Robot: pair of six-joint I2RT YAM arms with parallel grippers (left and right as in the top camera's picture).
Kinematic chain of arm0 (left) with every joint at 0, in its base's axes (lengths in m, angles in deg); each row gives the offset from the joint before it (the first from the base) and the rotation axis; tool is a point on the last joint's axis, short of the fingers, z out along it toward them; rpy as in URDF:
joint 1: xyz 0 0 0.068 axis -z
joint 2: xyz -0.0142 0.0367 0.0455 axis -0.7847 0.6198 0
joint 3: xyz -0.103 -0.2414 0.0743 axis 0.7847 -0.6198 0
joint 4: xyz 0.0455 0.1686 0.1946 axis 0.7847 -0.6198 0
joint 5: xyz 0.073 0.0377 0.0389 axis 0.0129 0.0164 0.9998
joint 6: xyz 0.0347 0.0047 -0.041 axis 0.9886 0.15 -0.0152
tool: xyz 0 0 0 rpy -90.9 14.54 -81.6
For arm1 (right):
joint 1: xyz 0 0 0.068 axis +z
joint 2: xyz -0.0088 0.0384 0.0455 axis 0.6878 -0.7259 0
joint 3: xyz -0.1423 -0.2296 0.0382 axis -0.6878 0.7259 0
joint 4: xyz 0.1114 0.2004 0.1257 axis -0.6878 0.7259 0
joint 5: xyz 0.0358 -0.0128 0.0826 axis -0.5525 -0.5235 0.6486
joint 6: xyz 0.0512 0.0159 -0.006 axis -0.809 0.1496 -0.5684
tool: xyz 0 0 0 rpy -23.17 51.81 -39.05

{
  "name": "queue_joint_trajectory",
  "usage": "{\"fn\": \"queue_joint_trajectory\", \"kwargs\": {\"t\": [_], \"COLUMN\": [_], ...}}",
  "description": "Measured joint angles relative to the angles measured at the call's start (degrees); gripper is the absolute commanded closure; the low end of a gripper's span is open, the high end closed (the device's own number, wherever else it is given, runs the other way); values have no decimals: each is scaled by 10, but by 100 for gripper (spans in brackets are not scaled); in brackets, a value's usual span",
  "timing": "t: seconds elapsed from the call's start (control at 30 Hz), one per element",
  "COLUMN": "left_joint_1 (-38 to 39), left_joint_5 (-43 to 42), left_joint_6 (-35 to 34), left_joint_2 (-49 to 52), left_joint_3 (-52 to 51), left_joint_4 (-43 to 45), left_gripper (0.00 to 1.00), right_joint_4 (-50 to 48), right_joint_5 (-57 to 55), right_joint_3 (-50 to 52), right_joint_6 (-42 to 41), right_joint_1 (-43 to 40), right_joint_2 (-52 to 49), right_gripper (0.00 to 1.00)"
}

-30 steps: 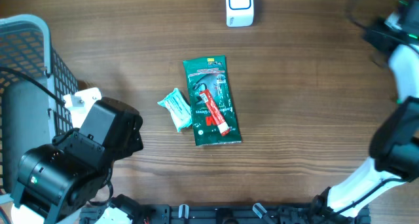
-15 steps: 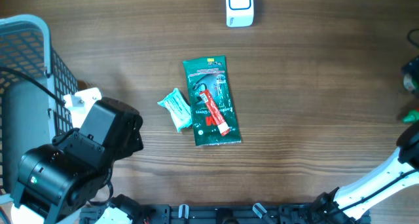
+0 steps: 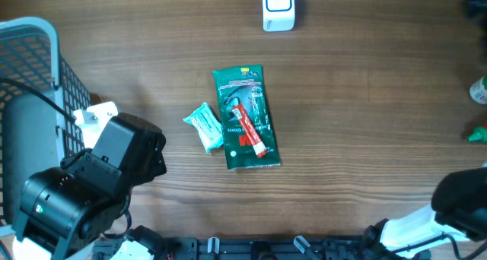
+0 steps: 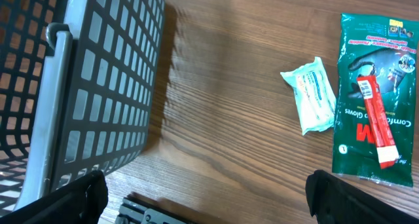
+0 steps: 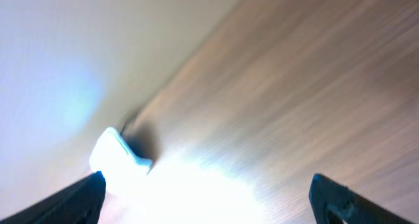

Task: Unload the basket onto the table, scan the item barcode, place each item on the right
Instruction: 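Reach the right gripper to the red snack stick and grasp it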

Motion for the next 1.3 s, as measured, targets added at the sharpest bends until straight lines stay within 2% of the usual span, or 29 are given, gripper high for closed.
{"fn": "queue_joint_trajectory", "kwargs": {"t": [0.13, 0.3, 0.4, 0.53, 0.63, 0.83, 0.9, 1.1, 1.3], "left_joint_1": [0, 0, 0, 0, 0, 0, 0, 0, 0], "left_joint_5": [0, 0, 0, 0, 0, 0, 0, 0, 0], "left_joint_6": [0, 0, 0, 0, 0, 0, 0, 0, 0], "left_joint_2": [0, 0, 0, 0, 0, 0, 0, 0, 0], "left_joint_3": [0, 0, 0, 0, 0, 0, 0, 0, 0], "left_joint_4": [0, 0, 0, 0, 0, 0, 0, 0, 0], "left_gripper": [0, 0, 0, 0, 0, 0, 0, 0, 0], "right_joint_4": [53, 21, -16, -51, -101, -188, -214, -260, -268], "right_joint_5": [30, 11, -18, -28, -22, 22, 37, 55, 73], "right_joint_3": [32, 120, 201, 285, 332, 426, 451, 461, 459], "right_joint_6": [25, 90, 107, 113, 114, 115, 111, 83, 65], "right_joint_1": [142, 358, 466, 554, 581, 585, 585, 585, 584], "right_joint_2": [-2, -6, -9, -10, -10, -11, -11, -18, -77], "right_gripper": [2, 2, 15, 22, 30, 32, 36, 37, 48]}}
